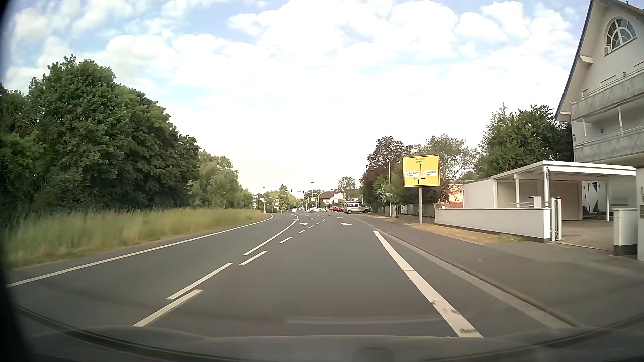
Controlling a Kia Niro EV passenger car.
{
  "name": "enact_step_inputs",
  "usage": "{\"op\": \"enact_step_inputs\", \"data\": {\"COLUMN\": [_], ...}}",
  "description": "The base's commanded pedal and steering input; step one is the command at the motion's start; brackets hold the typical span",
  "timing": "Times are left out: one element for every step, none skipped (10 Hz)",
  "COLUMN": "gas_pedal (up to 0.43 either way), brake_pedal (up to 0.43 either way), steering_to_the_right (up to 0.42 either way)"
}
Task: Follow the waypoints while adhering to traffic rules and regulations
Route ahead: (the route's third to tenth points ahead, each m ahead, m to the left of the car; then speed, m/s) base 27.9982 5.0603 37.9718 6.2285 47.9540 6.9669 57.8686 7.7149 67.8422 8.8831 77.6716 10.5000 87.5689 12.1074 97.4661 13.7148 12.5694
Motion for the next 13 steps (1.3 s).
{"op": "enact_step_inputs", "data": {"gas_pedal": [0.0,0.0,0.0,0.0,0.0,0.0,0.0,0.0,0.0,0.0,0.0,0.0,0.0], "brake_pedal": [0.03,0.03,0.03,0.03,0.03,0.03,0.03,0.03,0.03,0.03,0.03,0.03,0.03], "steering_to_the_right": [0.002,0.002,0.001,0.001,0.001,0.002,0.002,0.003,0.003,0.003,0.003,0.003,0.003]}}
